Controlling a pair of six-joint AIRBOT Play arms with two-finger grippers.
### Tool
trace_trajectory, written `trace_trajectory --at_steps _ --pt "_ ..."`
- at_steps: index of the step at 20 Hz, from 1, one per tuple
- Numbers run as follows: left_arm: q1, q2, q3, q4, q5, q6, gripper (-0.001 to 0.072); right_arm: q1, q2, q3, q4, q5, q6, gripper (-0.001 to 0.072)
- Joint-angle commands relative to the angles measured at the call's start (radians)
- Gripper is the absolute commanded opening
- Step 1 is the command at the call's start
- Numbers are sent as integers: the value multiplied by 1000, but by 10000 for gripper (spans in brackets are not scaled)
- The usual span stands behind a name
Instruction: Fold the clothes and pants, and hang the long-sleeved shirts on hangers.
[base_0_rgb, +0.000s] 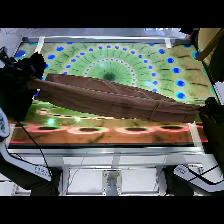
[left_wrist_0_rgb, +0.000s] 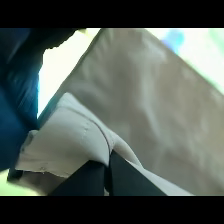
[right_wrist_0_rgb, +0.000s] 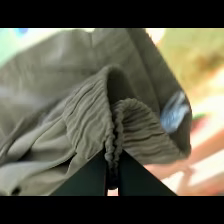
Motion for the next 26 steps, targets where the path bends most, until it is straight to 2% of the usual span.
trace_trajectory --at_steps 1,2,3,4,5,7,9,11,14,18,19,20,22,26 --pt "-19 -132 165 16 -16 -77 8 12 -69 1 7 -159 69 42" --pt "-26 -149 185 16 -9 -76 28 15 -81 1 21 -183 69 47" --pt "-35 -154 189 16 15 -71 105 22 -90 1 31 -210 65 136" --pt "-45 -154 189 16 46 -65 437 36 -96 2 35 -241 64 339" --pt "-54 -153 190 16 94 -66 572 54 -97 2 34 -274 64 378" --pt "-60 -148 203 16 148 -103 572 83 -97 11 39 -339 64 377" --pt "-58 -125 210 17 147 -103 572 89 -95 39 26 -341 60 377" --pt "-52 -83 210 16 125 -80 572 78 -87 69 -13 -304 57 377" --pt "-52 12 210 16 80 -10 571 49 -83 128 -153 -164 48 378" --pt "-63 164 210 16 70 3 572 23 -131 112 -175 41 -92 510" --pt "-67 196 210 16 69 3 572 23 -167 108 -165 71 -111 625" --pt "-72 229 210 16 69 3 572 24 -210 108 -134 99 -136 689" --pt "-80 282 210 16 68 3 571 24 -282 108 -82 113 -196 689" --pt "-98 350 209 16 31 3 564 24 -356 108 -76 -6 -239 689"
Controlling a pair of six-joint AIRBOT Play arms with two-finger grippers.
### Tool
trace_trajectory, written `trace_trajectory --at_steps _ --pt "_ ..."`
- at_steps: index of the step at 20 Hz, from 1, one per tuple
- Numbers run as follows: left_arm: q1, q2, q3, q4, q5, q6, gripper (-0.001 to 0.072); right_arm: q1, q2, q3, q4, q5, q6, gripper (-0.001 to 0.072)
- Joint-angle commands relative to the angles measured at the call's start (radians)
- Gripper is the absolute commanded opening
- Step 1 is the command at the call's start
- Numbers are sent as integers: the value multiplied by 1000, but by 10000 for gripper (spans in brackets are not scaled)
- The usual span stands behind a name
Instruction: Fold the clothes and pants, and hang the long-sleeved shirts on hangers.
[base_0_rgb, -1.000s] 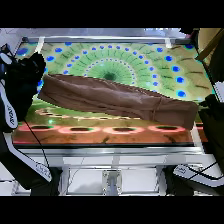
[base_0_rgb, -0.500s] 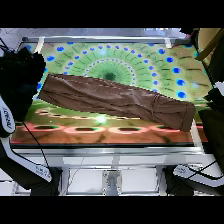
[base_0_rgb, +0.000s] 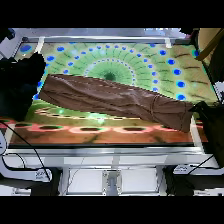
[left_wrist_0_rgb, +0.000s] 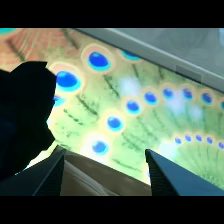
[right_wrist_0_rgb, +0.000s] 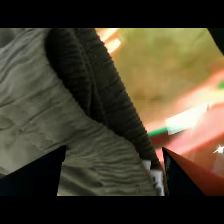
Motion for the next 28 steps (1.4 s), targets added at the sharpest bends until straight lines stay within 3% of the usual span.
trace_trajectory --at_steps 1,9,12,17,18,19,22,23,24,28 --pt "-15 60 0 2 -45 1 564 -1 -69 0 21 -51 -57 688" --pt "-23 57 -30 2 -154 0 564 -1 -198 0 255 -23 -274 675" --pt "-23 57 -30 1 -154 0 564 -1 -213 0 257 -16 -296 612" --pt "-23 57 -30 1 -174 -3 563 -1 -223 0 287 -10 -330 314" --pt "-23 57 -30 1 -182 -3 563 -1 -223 0 300 -8 -350 202" --pt "-23 57 -30 1 -190 -3 554 -1 -222 0 314 -6 -365 42" --pt "-23 56 -31 1 -220 -3 333 -2 -216 27 352 72 -394 42" --pt "-25 55 -31 1 -233 -3 84 -2 -208 42 353 104 -393 42" --pt "-30 50 -31 1 -249 -2 9 -2 -192 57 356 138 -393 42" --pt "-141 3 -31 1 -315 22 10 -2 -56 130 404 230 -332 42"
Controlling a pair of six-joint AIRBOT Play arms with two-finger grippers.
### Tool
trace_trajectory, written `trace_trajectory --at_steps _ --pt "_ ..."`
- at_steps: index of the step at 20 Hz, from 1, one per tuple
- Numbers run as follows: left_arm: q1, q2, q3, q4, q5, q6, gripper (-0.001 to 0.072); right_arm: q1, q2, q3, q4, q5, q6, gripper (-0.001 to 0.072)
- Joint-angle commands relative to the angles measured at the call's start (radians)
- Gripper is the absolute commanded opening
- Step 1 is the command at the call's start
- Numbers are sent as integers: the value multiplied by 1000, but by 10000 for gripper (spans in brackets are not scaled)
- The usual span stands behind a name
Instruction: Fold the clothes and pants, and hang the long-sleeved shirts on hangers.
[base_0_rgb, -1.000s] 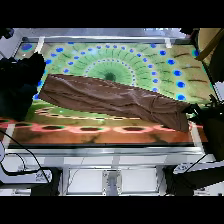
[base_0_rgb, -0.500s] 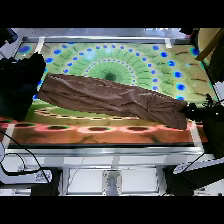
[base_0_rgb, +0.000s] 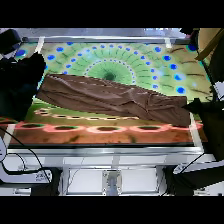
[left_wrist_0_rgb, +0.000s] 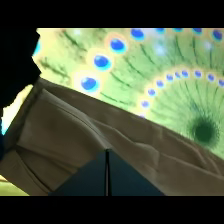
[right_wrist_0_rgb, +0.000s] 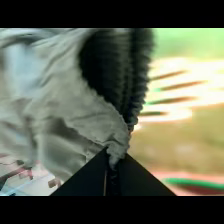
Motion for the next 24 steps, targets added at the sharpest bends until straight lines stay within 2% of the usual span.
trace_trajectory --at_steps 1,5,8,11,14,17,19,24 --pt "-120 -54 0 -8 -47 40 10 1 117 71 77 103 67 42" --pt "-398 -231 0 -196 27 132 10 100 235 187 122 94 230 41" --pt "-621 -414 0 -309 107 178 10 245 240 277 122 78 327 41" --pt "-790 -557 0 -358 239 177 9 406 240 327 120 -23 401 41" --pt "-878 -650 0 -455 325 177 10 547 237 330 95 -134 447 41" --pt "-880 -678 1 -446 322 176 10 670 211 329 41 -207 487 41" --pt "-830 -660 2 -443 273 177 10 737 183 328 21 -259 515 41" --pt "-563 -523 2 -332 -84 178 10 916 62 329 18 -367 563 41"
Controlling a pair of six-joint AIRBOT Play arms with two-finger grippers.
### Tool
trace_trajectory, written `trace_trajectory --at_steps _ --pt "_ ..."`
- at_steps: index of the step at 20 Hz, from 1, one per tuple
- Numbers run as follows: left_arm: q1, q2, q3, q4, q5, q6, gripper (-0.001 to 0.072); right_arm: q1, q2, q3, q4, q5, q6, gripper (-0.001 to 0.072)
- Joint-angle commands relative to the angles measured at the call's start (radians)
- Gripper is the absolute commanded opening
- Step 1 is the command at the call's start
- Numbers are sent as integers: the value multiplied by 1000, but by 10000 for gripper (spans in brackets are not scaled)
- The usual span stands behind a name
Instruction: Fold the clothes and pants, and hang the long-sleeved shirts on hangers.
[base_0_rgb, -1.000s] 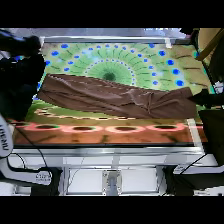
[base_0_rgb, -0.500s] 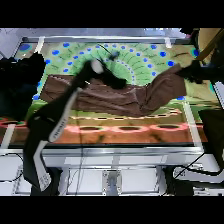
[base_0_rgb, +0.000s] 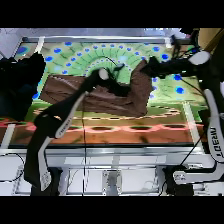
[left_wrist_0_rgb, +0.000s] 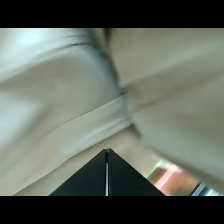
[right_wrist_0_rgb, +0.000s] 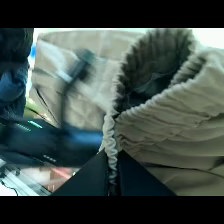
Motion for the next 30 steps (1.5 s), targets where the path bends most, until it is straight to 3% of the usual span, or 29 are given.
trace_trajectory --at_steps 1,4,8,9,10,11,14,19,21,24,26,27,28,29,30 --pt "185 93 0 86 -267 14 10 140 -93 1 -18 -110 54 41" --pt "337 172 0 90 -438 79 10 259 -185 1 -9 -268 124 41" --pt "478 255 0 90 -490 106 10 419 -281 1 54 -531 142 54" --pt "503 270 0 90 -490 106 10 446 -290 1 59 -574 142 227" --pt "521 279 0 90 -490 106 10 465 -290 2 87 -602 141 502" --pt "536 286 0 90 -490 115 11 469 -286 14 109 -597 139 555" --pt "551 288 0 90 -513 121 10 412 -257 114 -13 -481 125 552" --pt "551 288 0 89 -557 146 10 145 -101 164 -567 109 149 545" --pt "550 288 0 85 -557 146 10 42 -32 78 -654 197 146 547" --pt "548 288 0 41 -543 146 10 -100 93 -245 -494 -16 114 546" --pt "548 288 0 37 -515 143 10 -178 116 -468 -137 -201 -33 545" --pt "548 288 0 37 -501 132 10 -219 92 -552 76 -229 -148 547" --pt "548 288 0 37 -492 126 10 -254 54 -604 223 -214 -233 595" --pt "548 288 0 37 -492 126 10 -285 -1 -630 321 -168 -282 712" --pt "548 288 0 37 -492 126 10 -301 -56 -629 368 -116 -315 712"
